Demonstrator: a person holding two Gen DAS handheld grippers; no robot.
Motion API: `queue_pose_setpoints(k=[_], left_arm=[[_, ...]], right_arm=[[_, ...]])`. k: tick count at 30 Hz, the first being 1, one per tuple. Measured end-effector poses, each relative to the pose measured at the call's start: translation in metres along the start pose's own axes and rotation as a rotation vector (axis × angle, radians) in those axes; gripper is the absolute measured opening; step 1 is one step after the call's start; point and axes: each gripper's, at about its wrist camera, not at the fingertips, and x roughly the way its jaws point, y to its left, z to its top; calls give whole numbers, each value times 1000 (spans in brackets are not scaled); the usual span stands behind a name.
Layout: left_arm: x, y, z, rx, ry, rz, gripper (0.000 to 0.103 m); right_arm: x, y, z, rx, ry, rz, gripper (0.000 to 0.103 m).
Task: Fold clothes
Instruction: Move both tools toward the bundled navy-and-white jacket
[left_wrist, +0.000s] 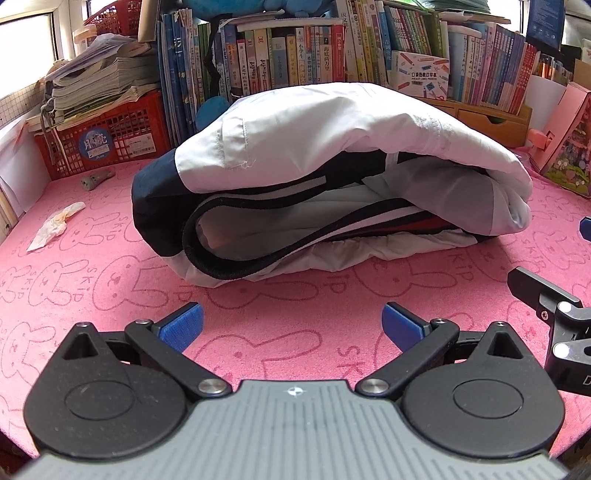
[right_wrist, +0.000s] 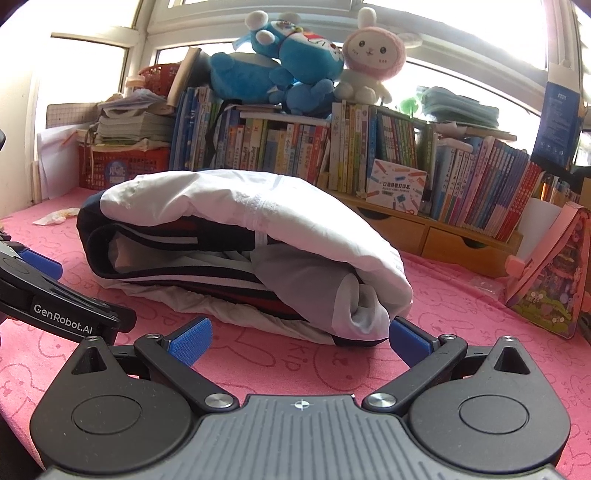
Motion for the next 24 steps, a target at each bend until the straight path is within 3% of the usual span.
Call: queue_pose_setpoints(k=[9, 16, 24], left_arm=[[7, 3, -2, -33, 35, -51, 103], [8, 1, -3, -16, 29, -33, 103], [11, 9, -4, -75, 14, -85, 103]], right_arm=[[1, 0, -3, -10, 2, -17, 103], [3, 0, -4, -18, 4, -24, 103], [5, 1, -5, -33, 10, -37, 103]])
